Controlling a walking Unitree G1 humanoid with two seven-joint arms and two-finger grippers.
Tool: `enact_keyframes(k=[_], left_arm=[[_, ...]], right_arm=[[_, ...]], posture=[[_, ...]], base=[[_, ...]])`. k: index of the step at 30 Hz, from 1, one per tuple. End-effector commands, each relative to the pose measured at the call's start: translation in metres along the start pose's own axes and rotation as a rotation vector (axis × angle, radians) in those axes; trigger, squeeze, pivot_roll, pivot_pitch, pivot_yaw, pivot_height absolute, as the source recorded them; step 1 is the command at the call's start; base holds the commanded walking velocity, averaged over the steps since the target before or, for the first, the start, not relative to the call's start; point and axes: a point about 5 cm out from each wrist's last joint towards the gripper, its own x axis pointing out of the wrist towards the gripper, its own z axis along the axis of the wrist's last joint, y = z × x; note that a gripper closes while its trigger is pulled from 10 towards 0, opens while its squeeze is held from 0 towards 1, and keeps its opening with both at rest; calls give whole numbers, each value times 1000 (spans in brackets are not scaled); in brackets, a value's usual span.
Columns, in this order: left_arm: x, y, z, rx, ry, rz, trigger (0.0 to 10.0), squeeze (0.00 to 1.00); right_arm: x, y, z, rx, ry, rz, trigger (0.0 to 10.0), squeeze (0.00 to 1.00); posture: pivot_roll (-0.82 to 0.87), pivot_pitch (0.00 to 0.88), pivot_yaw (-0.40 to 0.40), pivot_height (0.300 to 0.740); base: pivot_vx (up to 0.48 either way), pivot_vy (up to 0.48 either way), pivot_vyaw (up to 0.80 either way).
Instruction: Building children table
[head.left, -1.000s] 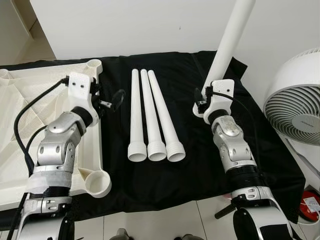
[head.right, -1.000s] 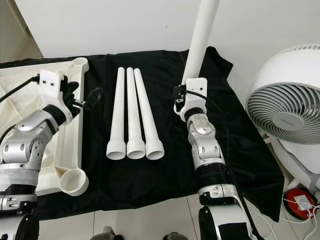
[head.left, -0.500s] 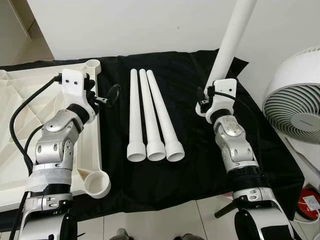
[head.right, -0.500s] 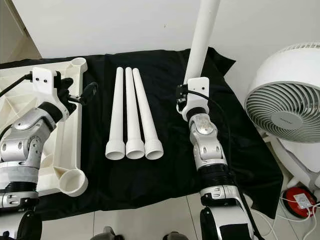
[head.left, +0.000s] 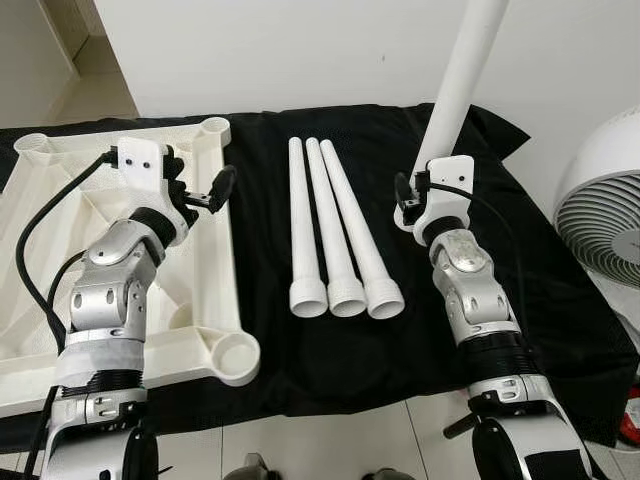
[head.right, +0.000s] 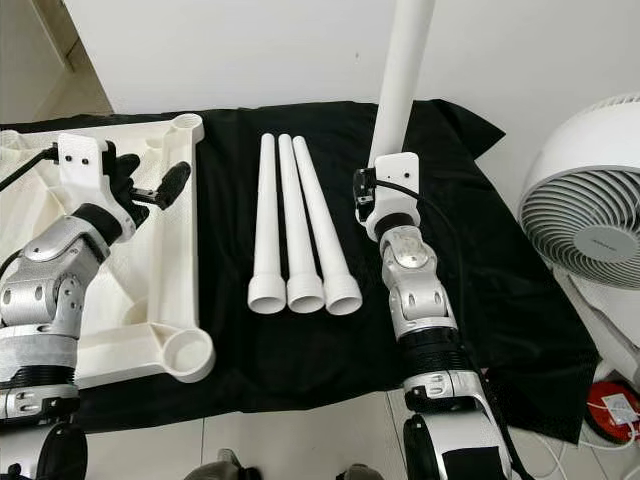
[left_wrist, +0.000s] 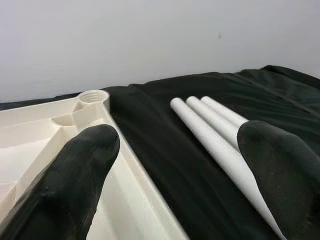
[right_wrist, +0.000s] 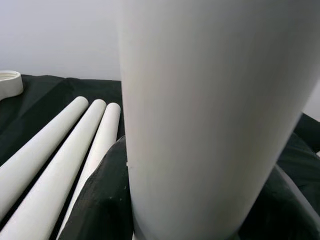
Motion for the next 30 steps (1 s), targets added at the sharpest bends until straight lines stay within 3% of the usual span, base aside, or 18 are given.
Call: enact_keyframes(k=[1, 12, 30], left_arm=[[-3, 14, -2, -4, 6, 229, 10000, 0], [-5, 16, 1, -3, 0, 235, 10000, 0], [-7, 16, 2, 57, 3, 225, 10000, 0]], right_arm=[[0, 4, 1, 1, -2, 10, 10000, 0], [2, 4, 4, -4, -9, 13, 10000, 0], [3, 4, 6, -17, -17, 24, 10000, 0]], posture=[[-54, 57, 41, 740], [-50, 52, 38, 740], [-46, 38, 38, 740]], base=[[0, 289, 0], [0, 288, 0], [0, 0, 0]])
